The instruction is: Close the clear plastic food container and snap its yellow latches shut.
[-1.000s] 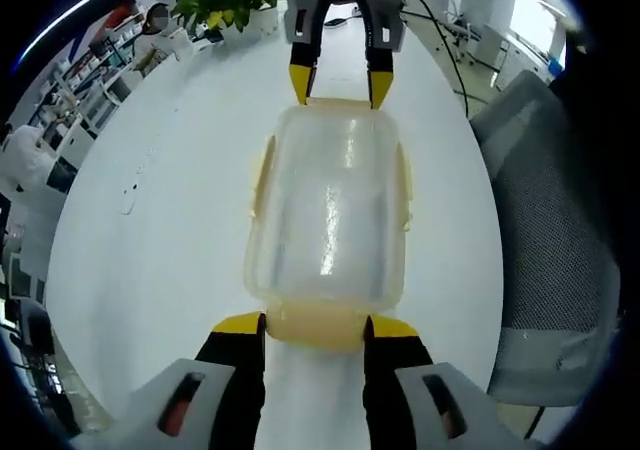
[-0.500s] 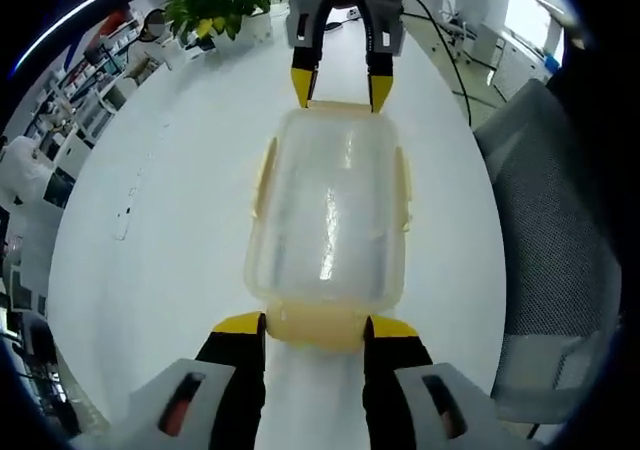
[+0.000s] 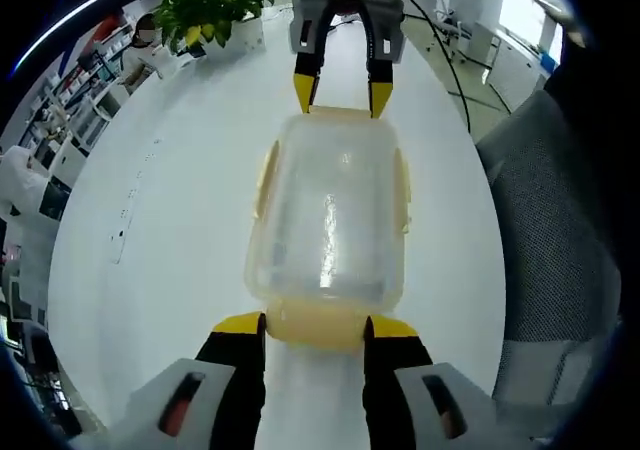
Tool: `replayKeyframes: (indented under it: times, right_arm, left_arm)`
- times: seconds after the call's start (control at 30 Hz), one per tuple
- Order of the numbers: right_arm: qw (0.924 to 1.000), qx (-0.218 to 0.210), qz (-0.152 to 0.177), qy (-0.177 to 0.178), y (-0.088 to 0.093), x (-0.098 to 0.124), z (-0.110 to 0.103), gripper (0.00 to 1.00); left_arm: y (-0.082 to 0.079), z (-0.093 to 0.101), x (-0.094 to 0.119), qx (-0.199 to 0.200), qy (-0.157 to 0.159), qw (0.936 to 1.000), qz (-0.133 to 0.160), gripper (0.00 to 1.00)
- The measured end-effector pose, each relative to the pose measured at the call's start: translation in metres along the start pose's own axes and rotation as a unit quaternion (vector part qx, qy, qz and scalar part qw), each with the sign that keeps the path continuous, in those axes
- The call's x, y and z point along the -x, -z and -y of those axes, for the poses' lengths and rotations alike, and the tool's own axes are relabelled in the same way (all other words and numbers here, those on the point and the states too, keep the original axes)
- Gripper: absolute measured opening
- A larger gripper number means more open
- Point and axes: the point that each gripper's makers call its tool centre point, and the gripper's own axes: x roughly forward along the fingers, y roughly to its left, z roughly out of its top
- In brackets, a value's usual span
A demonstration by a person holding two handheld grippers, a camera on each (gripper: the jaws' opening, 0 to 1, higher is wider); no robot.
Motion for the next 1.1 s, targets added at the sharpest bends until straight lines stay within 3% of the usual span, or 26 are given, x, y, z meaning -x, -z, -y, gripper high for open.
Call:
replayKeyframes:
  times: [0.43,0.77,0.9,1.1]
  right_arm:
    - [1.0000,-0.005,0.000,-0.004,0.014,0.004,0.000,0.36]
    - [0.9999,-0.008,-0.002,-0.010,0.020,-0.003,0.000,0.37]
    - [0.9998,-0.013,0.009,-0.013,0.019,-0.002,0.001,0.37]
    - [0.9995,-0.013,0.018,-0.020,0.018,-0.005,-0.001,0.37]
  left_arm:
    - [-0.012,0.000,-0.008,-0.002,0.008,0.9999,0.008,0.32]
    - [-0.012,0.000,-0.014,0.004,0.016,0.9998,0.006,0.32]
    - [-0.007,-0.001,-0.014,0.037,0.022,0.9990,0.010,0.32]
    - [-0.005,0.002,-0.016,0.035,0.026,0.9990,0.007,0.32]
